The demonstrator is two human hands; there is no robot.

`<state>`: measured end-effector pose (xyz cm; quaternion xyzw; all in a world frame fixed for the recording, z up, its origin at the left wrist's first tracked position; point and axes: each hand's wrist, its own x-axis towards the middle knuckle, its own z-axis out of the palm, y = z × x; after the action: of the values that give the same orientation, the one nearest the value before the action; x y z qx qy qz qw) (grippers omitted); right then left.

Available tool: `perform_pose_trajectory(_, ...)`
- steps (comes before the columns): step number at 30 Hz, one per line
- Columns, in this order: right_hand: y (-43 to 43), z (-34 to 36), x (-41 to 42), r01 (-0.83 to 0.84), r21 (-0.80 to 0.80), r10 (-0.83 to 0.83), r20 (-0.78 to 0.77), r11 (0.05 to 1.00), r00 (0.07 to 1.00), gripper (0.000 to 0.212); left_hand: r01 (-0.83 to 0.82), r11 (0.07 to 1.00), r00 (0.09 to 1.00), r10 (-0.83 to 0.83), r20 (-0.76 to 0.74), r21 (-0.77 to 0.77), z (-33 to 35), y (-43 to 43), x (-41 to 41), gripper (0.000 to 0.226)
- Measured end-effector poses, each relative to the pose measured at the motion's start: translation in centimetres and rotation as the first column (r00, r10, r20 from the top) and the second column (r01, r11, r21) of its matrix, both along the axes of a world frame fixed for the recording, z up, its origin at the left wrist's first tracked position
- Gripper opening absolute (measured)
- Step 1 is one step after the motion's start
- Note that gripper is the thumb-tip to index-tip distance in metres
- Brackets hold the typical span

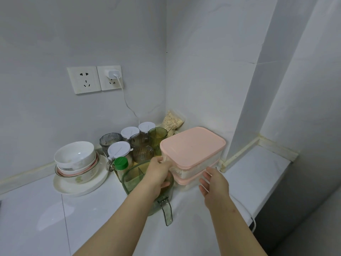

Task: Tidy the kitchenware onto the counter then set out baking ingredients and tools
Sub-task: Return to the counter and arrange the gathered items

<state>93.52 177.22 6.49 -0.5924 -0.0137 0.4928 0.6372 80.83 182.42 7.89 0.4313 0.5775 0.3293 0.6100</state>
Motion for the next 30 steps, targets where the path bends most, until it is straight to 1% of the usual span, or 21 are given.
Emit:
perform_pose_trajectory(2, -0.8, 0.4, -0.6, -0.015, -0.001, 0.015, -0.001, 1.0, 1.0, 0.011, -0.018, 0.999, 1.0, 0.017, 0.009, 0.029, 0.3, -0.5, -0.9, 0.03)
perform_pose_trajectory(5, -2.0, 1.2, -2.2, -0.042, 0.016, 0.042, 0.004, 0.999, 0.999, 0.014, 0.003, 1.0, 0.997, -0.005, 0.075, 0.025, 1.1, -2.0, -2.3, 0.017)
perform_pose_trajectory(8, -3.0, 1.7, -3.6, -0.061, 0.046, 0.062, -0.002, 0.997, 0.998, 0.013, 0.006, 0.999, 0.984, 0.0, 0.18, -0.033, 1.5, -3.4, -3.5, 0.007)
perform_pose_trajectory(11, -4.1, 1.9, -5.3, -0.083, 0.064, 0.084, -0.014, 0.994, 0.996, 0.013, 0.003, 0.996, 0.964, 0.022, 0.267, -0.092, 1.4, -4.5, -5.0, 0.008)
perform_pose_trajectory(14, -5.5, 1.4, -8.0, -0.112, 0.052, 0.114, -0.035, 0.992, 0.993, 0.01, 0.007, 0.995, 0.962, 0.022, 0.272, -0.104, 0.8, -5.8, -7.1, 0.013)
perform_pose_trajectory(18, -7.0, 0.6, -10.9, -0.158, 0.045, 0.16, -0.046, 0.986, 0.986, 0.013, -0.017, 0.994, 0.965, 0.046, 0.258, -0.11, 0.1, -7.7, -9.8, 0.009)
perform_pose_trajectory(21, -8.5, 0.2, -13.1, -0.225, 0.045, 0.226, -0.035, 0.973, 0.973, 0.016, -0.063, 0.991, 0.965, 0.09, 0.246, -0.114, -0.3, -10.0, -12.1, 0.01)
perform_pose_trajectory(25, -10.9, 0.3, -15.6, -0.335, 0.064, 0.337, -0.015, 0.94, 0.942, 0.011, -0.163, 0.982, 0.958, 0.181, 0.224, -0.095, -0.2, -13.5, -14.7, 0.007)
perform_pose_trajectory(30, -16.1, -0.1, -18.0, -0.467, 0.041, 0.468, -0.007, 0.883, 0.884, 0.014, -0.301, 0.944, 0.916, 0.326, 0.234, -0.137, -1.0, -20.5, -17.6, 0.007)
